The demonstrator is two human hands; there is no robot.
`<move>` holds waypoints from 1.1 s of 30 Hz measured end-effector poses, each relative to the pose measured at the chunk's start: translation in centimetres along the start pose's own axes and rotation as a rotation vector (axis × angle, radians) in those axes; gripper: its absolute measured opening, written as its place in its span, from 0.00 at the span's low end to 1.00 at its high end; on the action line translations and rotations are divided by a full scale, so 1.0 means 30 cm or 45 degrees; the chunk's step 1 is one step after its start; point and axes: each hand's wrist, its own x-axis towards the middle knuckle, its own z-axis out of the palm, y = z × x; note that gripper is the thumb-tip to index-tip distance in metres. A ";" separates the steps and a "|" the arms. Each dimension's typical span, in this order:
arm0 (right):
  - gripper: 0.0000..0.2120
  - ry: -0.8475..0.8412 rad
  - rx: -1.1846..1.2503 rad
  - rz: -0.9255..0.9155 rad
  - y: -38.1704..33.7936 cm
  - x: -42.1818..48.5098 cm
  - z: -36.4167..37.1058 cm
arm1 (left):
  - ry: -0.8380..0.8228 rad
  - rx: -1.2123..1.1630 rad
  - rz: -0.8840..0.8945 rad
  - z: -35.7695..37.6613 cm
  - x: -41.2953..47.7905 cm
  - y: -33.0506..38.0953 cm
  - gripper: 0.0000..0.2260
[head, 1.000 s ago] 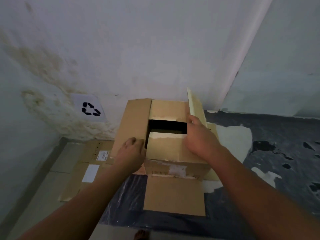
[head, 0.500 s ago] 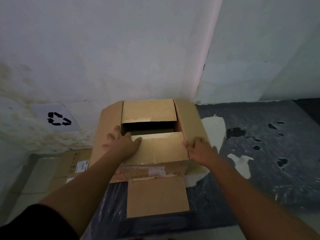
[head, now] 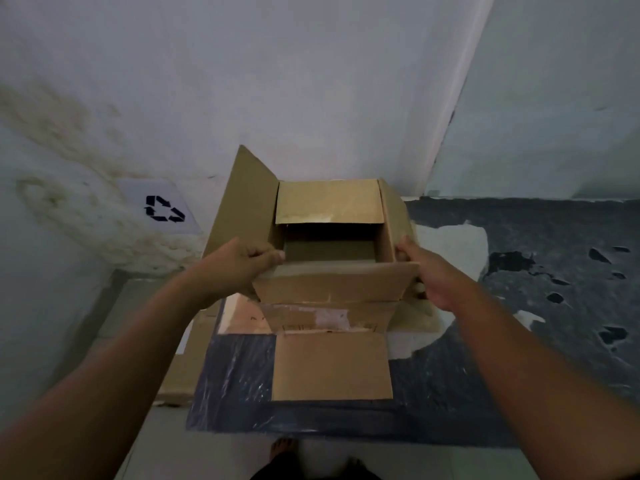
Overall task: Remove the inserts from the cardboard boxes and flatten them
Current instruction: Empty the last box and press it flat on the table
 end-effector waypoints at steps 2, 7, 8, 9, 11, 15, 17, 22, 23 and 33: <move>0.40 0.011 -0.289 -0.119 0.007 0.015 0.006 | -0.265 0.159 0.016 -0.004 -0.032 -0.002 0.06; 0.49 -0.068 -0.946 -0.325 0.025 0.020 0.030 | -0.557 0.923 -0.017 0.126 -0.028 -0.051 0.36; 0.49 -0.071 -1.067 -0.340 0.031 0.015 0.038 | -0.530 1.080 0.033 0.163 -0.011 -0.076 0.41; 0.49 -0.063 -1.186 -0.369 0.033 0.002 0.048 | -0.506 1.181 0.070 0.197 0.003 -0.095 0.45; 0.48 -0.064 -1.389 -0.456 0.033 -0.027 0.074 | -0.444 1.215 0.082 0.239 0.036 -0.131 0.46; 0.44 -0.221 -1.579 -0.549 0.042 -0.069 0.132 | -0.299 1.277 0.098 0.289 0.072 -0.145 0.37; 0.39 -0.255 -1.649 -0.544 0.048 -0.080 0.154 | -0.314 1.327 0.088 0.298 0.082 -0.131 0.34; 0.24 -0.110 -1.652 -0.564 0.068 -0.085 0.159 | -0.396 1.126 0.049 0.258 0.169 -0.060 0.23; 0.22 -0.076 -1.656 -0.564 0.070 -0.086 0.154 | -0.329 1.126 0.076 0.243 0.194 -0.046 0.22; 0.19 0.368 -1.807 -0.430 0.047 -0.071 0.052 | -0.390 1.622 0.160 0.095 0.334 -0.109 0.18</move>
